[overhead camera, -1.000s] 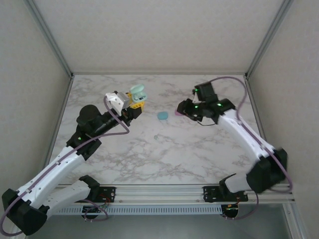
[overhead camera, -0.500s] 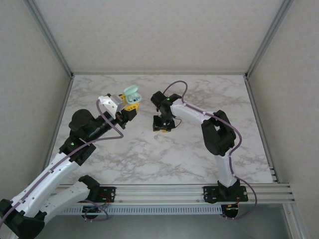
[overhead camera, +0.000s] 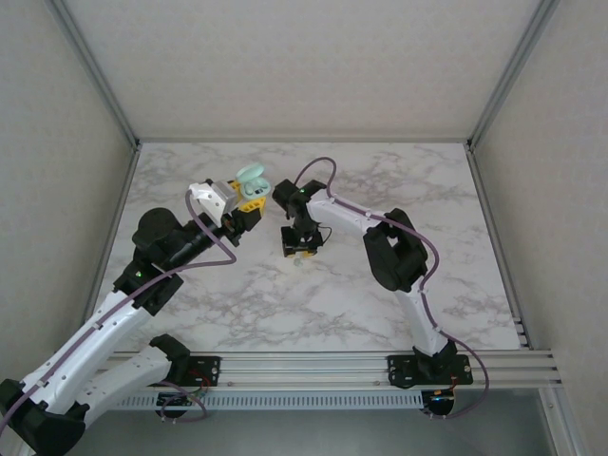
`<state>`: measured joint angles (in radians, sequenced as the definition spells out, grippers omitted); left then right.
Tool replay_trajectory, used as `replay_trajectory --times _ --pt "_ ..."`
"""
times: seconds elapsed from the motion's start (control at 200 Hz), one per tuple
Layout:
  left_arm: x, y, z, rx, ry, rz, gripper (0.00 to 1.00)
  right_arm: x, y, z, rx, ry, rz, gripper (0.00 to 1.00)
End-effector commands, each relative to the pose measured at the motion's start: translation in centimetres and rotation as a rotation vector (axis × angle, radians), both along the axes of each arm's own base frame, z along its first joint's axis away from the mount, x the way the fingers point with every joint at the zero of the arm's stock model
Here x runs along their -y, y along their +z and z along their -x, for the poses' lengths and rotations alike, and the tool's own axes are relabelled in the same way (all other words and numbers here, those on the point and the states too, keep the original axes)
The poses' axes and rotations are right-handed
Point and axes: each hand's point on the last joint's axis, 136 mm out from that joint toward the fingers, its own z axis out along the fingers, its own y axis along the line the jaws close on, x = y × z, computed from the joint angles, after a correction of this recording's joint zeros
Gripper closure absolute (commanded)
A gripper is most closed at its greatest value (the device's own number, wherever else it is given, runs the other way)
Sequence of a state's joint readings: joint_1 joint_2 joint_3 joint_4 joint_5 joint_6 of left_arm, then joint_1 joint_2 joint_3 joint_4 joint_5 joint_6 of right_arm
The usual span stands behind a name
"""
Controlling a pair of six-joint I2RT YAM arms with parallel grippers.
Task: Insert the wireless bluetooth earbuds into the charging case
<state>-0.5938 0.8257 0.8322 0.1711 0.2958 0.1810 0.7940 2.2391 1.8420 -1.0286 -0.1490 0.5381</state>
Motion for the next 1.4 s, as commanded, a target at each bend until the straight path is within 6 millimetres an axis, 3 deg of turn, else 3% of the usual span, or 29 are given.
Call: replay_trajectory --times 0.0,1.126,1.256,1.397 --pt "-0.2 0.4 0.0 0.015 0.008 0.003 0.74 0.6 -0.7 0.4 -0.014 0.023 0.073 0.63" --pt "0.5 -0.4 -0.6 -0.016 -0.004 -0.001 0.74 0.6 -2.7 0.6 -0.035 0.07 0.124 0.75" --pt "0.6 -0.5 -0.7 -0.019 -0.005 -0.002 0.74 0.5 -1.8 0.5 -0.014 0.067 0.108 0.78" --pt "0.6 -0.6 -0.9 -0.022 -0.004 -0.004 0.74 0.4 0.9 0.1 0.037 0.059 0.058 0.81"
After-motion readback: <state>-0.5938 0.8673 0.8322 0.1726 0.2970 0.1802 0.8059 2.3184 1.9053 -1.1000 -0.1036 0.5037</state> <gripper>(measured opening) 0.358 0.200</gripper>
